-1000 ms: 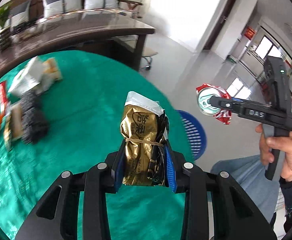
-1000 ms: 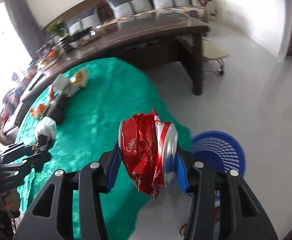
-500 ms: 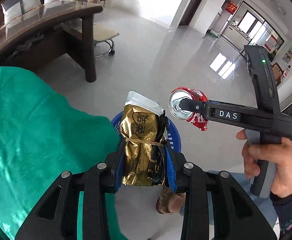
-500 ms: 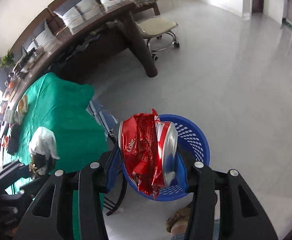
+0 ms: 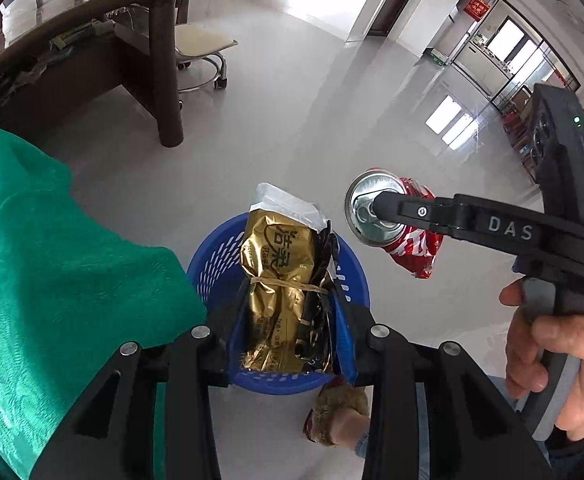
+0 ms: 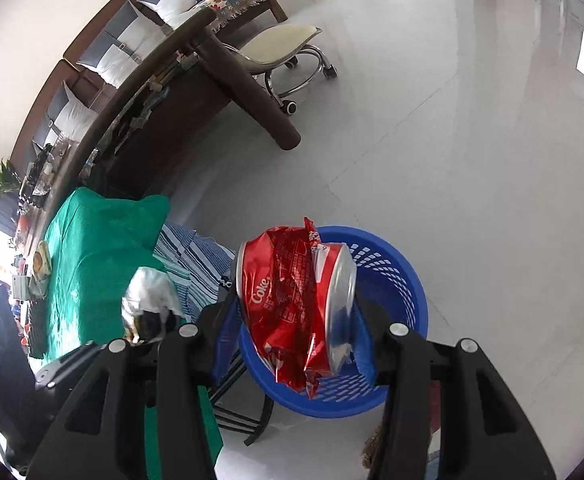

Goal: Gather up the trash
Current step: 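Carry the gold wrapper and Coke can to the wastebasket and open both tools, then move both open tools back over the table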

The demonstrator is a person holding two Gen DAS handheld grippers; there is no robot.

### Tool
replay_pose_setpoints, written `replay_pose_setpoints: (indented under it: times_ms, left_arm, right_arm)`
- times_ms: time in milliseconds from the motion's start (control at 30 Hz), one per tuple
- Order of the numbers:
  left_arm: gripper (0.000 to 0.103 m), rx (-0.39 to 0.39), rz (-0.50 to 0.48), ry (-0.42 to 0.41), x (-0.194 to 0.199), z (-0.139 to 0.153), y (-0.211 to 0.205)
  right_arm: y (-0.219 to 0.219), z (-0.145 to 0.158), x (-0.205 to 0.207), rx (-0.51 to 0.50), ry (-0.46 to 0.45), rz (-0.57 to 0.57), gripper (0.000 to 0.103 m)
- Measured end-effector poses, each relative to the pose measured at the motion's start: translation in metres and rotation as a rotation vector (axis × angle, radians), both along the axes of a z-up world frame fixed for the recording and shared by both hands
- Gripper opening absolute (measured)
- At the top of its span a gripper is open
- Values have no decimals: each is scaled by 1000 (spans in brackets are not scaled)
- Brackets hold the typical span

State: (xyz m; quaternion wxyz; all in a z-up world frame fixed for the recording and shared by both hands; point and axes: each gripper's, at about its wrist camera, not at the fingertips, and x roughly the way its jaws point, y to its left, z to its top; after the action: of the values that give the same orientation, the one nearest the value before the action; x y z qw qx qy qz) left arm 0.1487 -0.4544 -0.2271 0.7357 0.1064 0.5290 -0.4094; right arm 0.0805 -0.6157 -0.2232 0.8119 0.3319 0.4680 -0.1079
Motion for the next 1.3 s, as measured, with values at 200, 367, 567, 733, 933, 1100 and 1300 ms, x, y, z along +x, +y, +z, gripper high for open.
replay_pose_setpoints:
  times_ms: [200, 367, 567, 733, 933, 1100, 1300]
  left_arm:
    - [77, 28, 18, -30, 7, -11, -10]
    - [83, 27, 40, -52, 10, -3, -5]
    - [92, -48, 69, -166, -9, 47, 37]
    - [96, -65, 142, -239, -30, 76, 105]
    - [96, 28, 282, -320, -45, 77, 212]
    - [96, 67, 390, -339, -42, 81, 290]
    - [96, 90, 486, -362, -37, 84, 373]
  right_arm:
    - [-7, -3, 2, 20, -10, -20, 68]
    - [-13, 7, -4, -1, -40, -57, 75]
    - [-4, 41, -12, -171, -103, -76, 86]
    - [33, 61, -16, -321, -155, -48, 90]
    - [128, 74, -8, -505, -239, 177, 91]
    - [210, 75, -2, -455, -296, 303, 91]
    - [325, 75, 17, -406, -287, 545, 94]
